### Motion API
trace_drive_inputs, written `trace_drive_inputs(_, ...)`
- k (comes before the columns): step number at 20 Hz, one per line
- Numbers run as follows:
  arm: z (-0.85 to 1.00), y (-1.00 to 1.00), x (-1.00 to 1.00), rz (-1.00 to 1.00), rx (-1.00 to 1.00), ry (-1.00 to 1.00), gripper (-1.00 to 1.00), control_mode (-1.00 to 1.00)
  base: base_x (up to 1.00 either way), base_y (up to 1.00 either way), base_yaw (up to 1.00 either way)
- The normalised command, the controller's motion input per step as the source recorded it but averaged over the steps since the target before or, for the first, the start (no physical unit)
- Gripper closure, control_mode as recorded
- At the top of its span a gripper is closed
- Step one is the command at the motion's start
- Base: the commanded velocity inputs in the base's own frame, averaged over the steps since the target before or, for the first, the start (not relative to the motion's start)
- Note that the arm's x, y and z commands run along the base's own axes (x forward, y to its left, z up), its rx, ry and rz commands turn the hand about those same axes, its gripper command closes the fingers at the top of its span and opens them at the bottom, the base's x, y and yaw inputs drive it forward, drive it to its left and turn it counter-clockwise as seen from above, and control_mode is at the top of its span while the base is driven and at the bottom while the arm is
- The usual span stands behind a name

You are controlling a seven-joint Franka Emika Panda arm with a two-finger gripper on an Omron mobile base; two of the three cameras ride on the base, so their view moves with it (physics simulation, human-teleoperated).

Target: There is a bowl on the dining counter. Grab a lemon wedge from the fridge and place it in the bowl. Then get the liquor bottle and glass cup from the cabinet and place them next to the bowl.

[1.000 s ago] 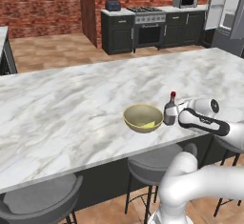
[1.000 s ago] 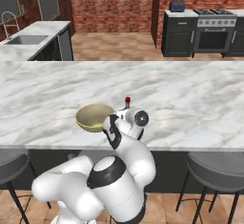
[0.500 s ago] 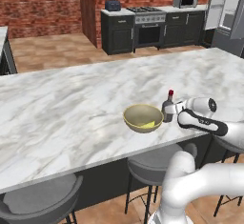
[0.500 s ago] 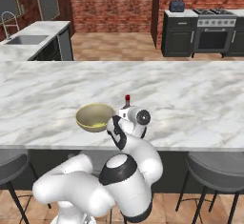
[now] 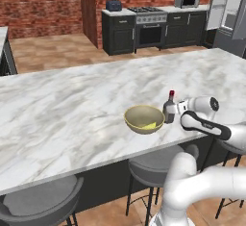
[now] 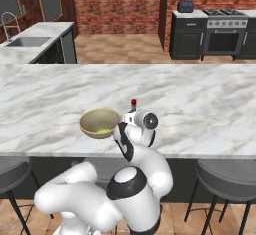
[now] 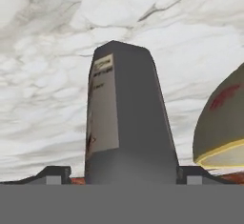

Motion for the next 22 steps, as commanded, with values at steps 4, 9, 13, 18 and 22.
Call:
trace_drive_inputs(4, 0.33, 0.0, -0.06, -0.01, 0.0, 0.02, -1.0, -1.0, 0.0, 0.0, 0.0)
trace_drive_inputs(9, 0.7, 0.0, -0.14, -0.03, -0.02, 0.03, -1.0, -1.0, 0.0, 0.0, 0.0)
trace_drive_inputs(13, 0.97, 0.0, -0.24, -0.06, -0.07, 0.05, -1.0, -1.0, 0.0, 0.0, 0.0)
trace_drive_inputs(18, 1.0, 0.0, -0.37, -0.06, -0.13, 0.02, -1.0, -1.0, 0.0, 0.0, 0.0)
trace_drive_inputs(22, 1.0, 0.0, -0.66, -0.06, -0.12, 0.06, -1.0, -1.0, 0.0, 0.0, 0.0)
